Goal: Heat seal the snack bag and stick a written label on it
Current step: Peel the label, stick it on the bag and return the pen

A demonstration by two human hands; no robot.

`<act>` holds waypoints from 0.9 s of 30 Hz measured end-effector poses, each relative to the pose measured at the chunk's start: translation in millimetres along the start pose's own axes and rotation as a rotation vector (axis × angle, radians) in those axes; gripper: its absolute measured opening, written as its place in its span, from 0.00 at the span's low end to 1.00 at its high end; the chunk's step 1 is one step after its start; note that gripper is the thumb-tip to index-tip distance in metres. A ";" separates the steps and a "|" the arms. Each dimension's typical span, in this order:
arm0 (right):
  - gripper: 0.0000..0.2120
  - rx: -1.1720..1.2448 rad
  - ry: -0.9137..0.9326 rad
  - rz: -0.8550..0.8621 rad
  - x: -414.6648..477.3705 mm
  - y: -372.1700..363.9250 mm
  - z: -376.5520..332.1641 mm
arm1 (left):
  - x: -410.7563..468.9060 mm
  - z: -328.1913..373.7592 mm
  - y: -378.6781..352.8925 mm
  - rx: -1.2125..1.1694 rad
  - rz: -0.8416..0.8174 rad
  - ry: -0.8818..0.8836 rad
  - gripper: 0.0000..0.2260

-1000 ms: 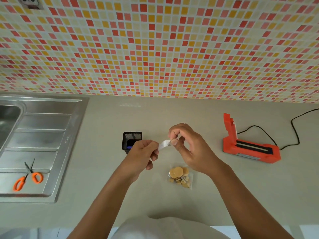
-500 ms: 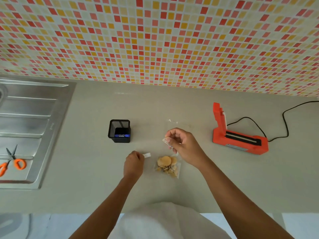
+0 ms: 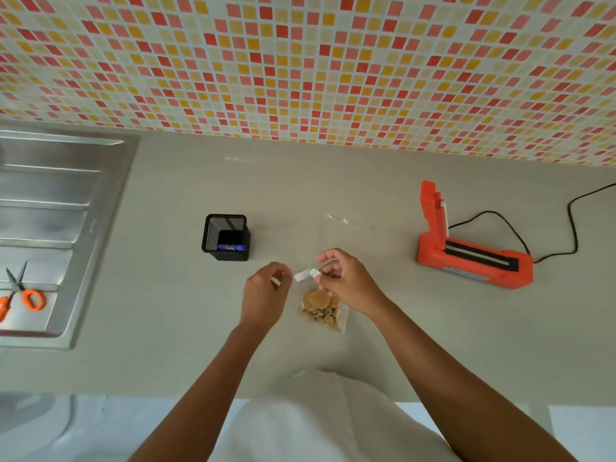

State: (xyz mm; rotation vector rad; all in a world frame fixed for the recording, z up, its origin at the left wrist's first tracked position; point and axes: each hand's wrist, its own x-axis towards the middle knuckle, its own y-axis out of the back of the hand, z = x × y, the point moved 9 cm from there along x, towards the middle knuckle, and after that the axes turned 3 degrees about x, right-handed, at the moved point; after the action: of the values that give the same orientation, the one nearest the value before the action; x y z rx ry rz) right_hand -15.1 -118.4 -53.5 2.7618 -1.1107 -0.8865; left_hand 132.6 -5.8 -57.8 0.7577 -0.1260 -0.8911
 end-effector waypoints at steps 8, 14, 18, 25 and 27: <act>0.14 -0.053 -0.005 0.013 7.0 15.9 16.2 | 19.7 26.1 -56.0 -0.161 -0.370 -0.019 0.01; 0.17 -0.100 -0.081 0.105 18.7 39.0 36.9 | 37.2 29.3 -79.5 -0.105 -0.430 0.032 0.02; 0.11 -0.104 -0.122 0.209 25.1 52.2 53.7 | 45.0 21.3 -86.9 -0.134 -0.408 0.127 0.05; 0.08 -0.085 -0.183 0.294 25.9 54.7 68.2 | 48.0 25.6 -95.3 0.025 -0.400 0.075 0.02; 0.08 -0.087 -0.192 0.323 25.0 55.6 70.8 | 49.7 27.2 -96.2 0.071 -0.389 0.062 0.02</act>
State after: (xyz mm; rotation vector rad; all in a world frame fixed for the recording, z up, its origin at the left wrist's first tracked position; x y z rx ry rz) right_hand -72.2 -163.8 -111.9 2.3724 -1.4548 -1.1371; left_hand 90.4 -95.2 -109.8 0.8919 0.0480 -1.2351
